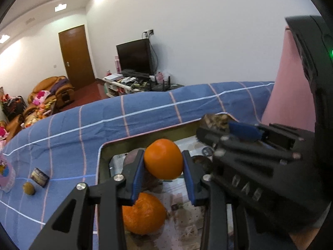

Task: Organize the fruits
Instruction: 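Open both grippers to drop the orange and brown fruit into the tin, then move both grippers back toward the small fruit and jar on the cloth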

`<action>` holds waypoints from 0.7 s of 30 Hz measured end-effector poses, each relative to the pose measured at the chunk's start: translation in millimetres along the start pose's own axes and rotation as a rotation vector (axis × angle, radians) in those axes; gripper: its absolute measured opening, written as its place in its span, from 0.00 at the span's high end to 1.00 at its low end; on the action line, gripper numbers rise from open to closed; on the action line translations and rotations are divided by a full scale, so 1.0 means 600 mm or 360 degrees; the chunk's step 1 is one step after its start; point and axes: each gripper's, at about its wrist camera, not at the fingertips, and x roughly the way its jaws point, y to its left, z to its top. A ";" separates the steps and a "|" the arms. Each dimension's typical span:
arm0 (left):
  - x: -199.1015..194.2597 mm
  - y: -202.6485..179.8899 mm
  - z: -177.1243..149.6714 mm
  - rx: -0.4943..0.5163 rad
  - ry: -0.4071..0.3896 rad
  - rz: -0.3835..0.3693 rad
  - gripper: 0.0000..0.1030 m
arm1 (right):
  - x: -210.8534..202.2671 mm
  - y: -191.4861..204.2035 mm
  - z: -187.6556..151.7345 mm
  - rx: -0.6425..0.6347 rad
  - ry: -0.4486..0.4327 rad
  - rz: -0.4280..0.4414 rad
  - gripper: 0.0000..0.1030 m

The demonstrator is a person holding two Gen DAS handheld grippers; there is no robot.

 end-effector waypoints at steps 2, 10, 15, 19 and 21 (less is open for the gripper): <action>0.001 -0.001 0.000 0.0004 0.0006 0.0037 0.56 | 0.004 0.006 -0.002 -0.0008 0.0017 -0.0002 0.60; 0.010 0.020 -0.001 -0.0094 0.0049 0.0148 0.00 | 0.004 -0.005 -0.003 0.0030 0.0024 0.0011 0.36; 0.012 0.015 -0.004 -0.0078 0.0058 0.0175 0.00 | -0.010 0.005 -0.007 -0.0009 -0.0030 -0.0031 0.33; 0.013 0.017 -0.002 -0.0087 0.0060 0.0189 0.00 | -0.018 0.004 -0.007 -0.0001 -0.0052 -0.0084 0.33; 0.012 0.020 -0.002 -0.0099 0.0051 0.0183 0.00 | -0.021 0.005 -0.006 -0.0012 -0.0069 -0.0092 0.33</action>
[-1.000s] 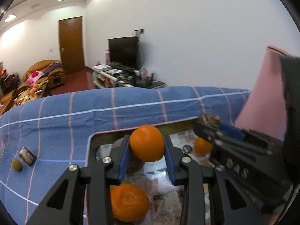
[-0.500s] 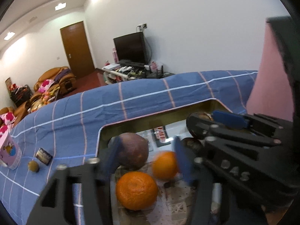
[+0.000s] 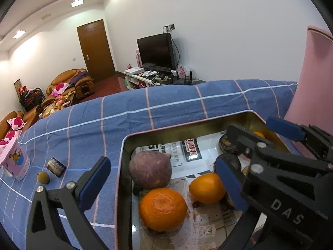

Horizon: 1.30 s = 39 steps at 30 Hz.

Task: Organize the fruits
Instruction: 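Move both grippers back toward the small fruit and jar on the cloth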

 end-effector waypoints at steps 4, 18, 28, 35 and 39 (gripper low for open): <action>-0.006 0.000 -0.001 -0.0005 -0.0027 -0.0002 0.00 | -0.008 0.005 -0.003 -0.0033 -0.0026 -0.0009 0.33; -0.052 0.010 -0.011 -0.0037 -0.0259 0.0033 0.00 | -0.049 -0.025 0.001 0.0179 -0.0241 0.0042 0.19; -0.069 0.028 -0.019 -0.0068 -0.0329 0.0097 0.00 | -0.067 -0.017 -0.014 0.0098 -0.0300 -0.0275 0.19; -0.066 0.024 -0.026 -0.0040 -0.0250 0.0080 0.00 | -0.096 -0.023 -0.032 0.0173 -0.0300 -0.0346 0.19; -0.075 0.021 -0.032 -0.0034 -0.0266 0.0081 0.00 | -0.119 -0.021 -0.043 0.0189 -0.0343 -0.0385 0.19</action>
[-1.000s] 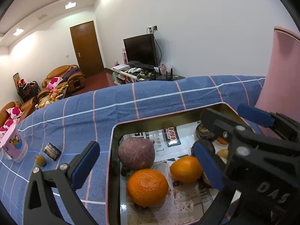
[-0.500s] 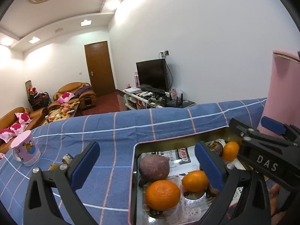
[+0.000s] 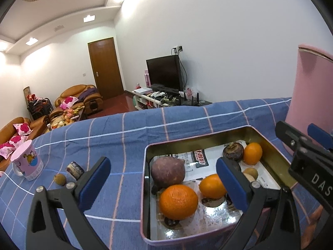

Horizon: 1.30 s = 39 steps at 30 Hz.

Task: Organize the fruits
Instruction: 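Move both grippers back toward the small fruit and jar on the cloth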

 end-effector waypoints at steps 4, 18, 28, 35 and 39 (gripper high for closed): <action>-0.022 -0.005 -0.007 0.0040 -0.0041 -0.0022 0.00 | -0.023 0.009 -0.006 -0.0029 -0.0060 -0.0015 0.19; -0.048 0.056 -0.027 -0.0041 -0.0009 0.0015 0.00 | -0.048 0.067 -0.024 -0.0058 -0.0044 0.0040 0.19; -0.050 0.117 -0.040 -0.0069 -0.0001 0.0107 0.00 | -0.046 0.127 -0.037 -0.0051 -0.0007 0.0110 0.19; -0.046 0.162 -0.045 -0.0081 -0.0001 0.0162 0.00 | -0.040 0.172 -0.043 -0.0063 0.0004 0.0153 0.19; -0.040 0.187 -0.046 -0.0100 0.0006 0.0182 0.00 | -0.034 0.201 -0.045 -0.0072 0.0011 0.0182 0.19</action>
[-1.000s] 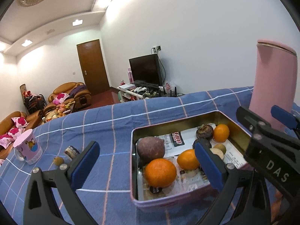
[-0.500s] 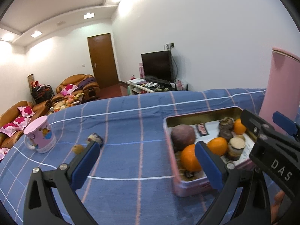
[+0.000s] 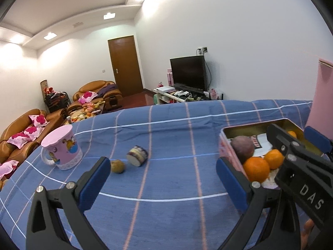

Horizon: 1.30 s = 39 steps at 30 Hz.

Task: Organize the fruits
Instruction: 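Move both grippers back toward the small fruit and jar on the cloth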

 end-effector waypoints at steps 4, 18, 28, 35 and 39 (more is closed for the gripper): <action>0.010 0.026 0.000 -0.0020 0.0014 0.0022 0.00 | 0.011 0.030 0.000 -0.0013 0.0013 0.0035 0.19; 0.064 0.123 -0.004 -0.0101 0.0126 0.0182 0.00 | 0.063 0.115 0.001 -0.0077 0.0091 0.0166 0.19; 0.136 0.232 -0.015 -0.0238 0.0381 0.0332 0.00 | 0.129 0.184 -0.003 -0.0162 0.0297 0.0323 0.19; 0.162 0.262 -0.025 -0.0293 0.0487 0.0359 0.00 | 0.186 0.258 -0.015 -0.0303 0.0516 0.0486 0.20; 0.170 0.271 -0.030 -0.0304 0.0531 0.0398 0.01 | 0.218 0.294 -0.021 -0.0420 0.0617 0.0489 0.28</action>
